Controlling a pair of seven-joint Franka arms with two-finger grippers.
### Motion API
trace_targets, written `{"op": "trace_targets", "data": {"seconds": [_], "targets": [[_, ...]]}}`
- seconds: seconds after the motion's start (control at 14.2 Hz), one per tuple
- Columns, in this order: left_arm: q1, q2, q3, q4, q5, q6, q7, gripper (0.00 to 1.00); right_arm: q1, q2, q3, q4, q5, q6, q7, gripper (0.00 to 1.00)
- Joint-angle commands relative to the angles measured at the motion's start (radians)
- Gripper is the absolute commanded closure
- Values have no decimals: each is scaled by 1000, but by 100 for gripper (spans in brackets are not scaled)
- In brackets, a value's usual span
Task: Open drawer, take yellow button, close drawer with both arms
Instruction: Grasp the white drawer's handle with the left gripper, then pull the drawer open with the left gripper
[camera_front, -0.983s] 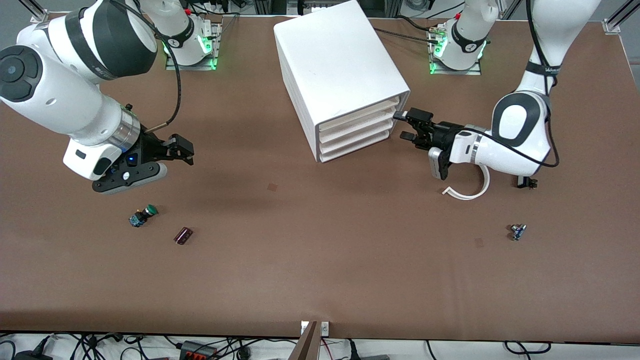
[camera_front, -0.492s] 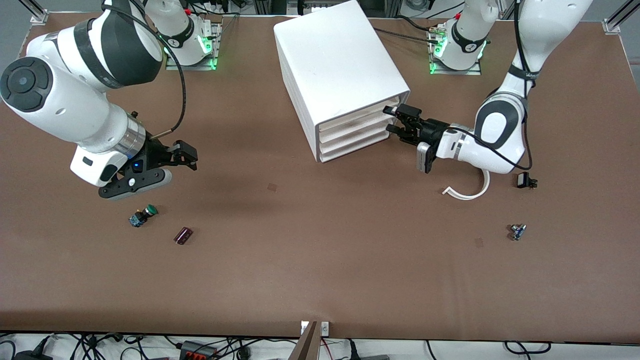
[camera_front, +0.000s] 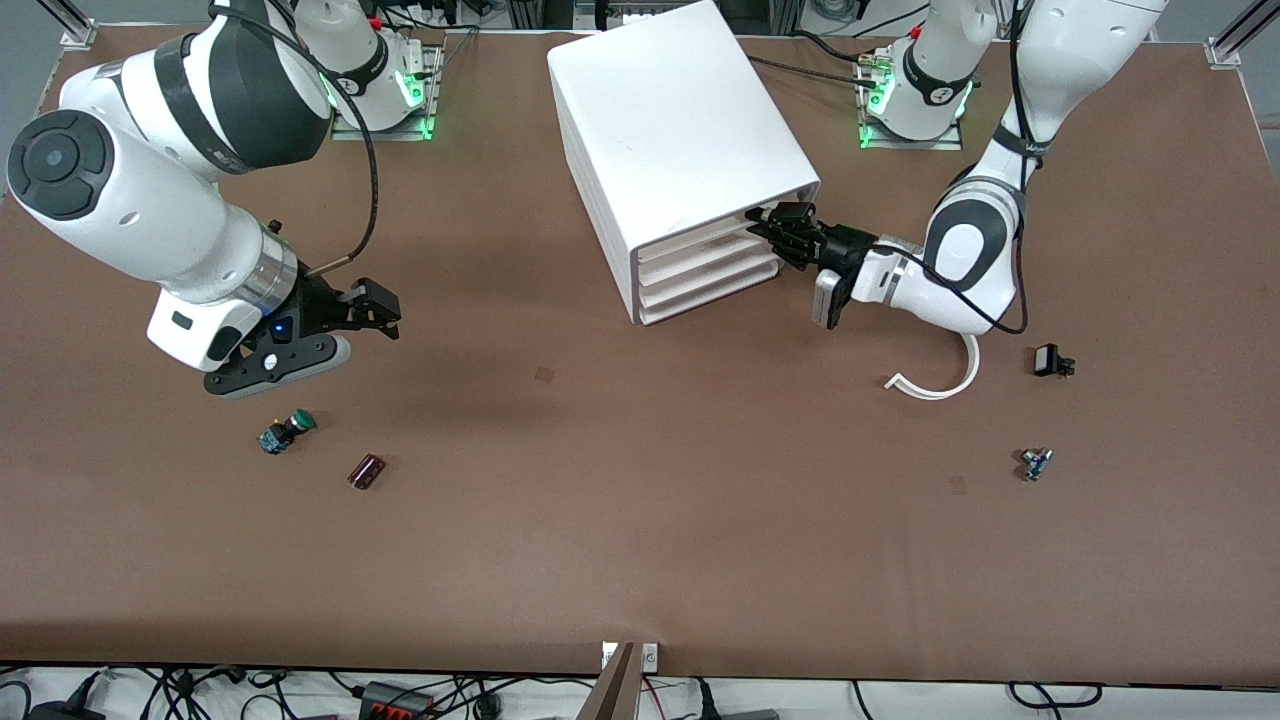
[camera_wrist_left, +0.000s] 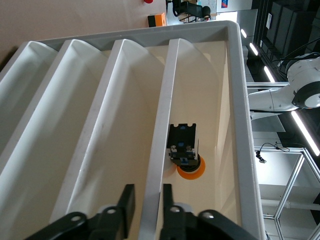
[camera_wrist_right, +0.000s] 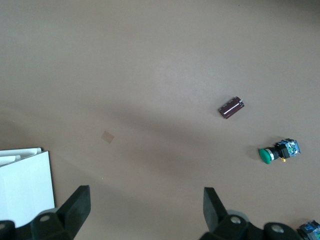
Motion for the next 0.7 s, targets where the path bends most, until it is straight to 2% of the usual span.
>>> {"op": "trace_targets", "data": {"seconds": [0.0, 0.28, 0.63], "targets": [[2, 2, -2, 11, -20, 5, 17, 89, 0, 13, -3, 26, 14, -6, 4, 0], [11, 90, 19, 117, 0, 7, 15, 91, 6, 13, -2, 29, 14, -1, 4, 0], [58, 195, 33, 343, 196, 2, -46, 90, 75, 28, 0, 49, 14, 106, 4, 0]]}}
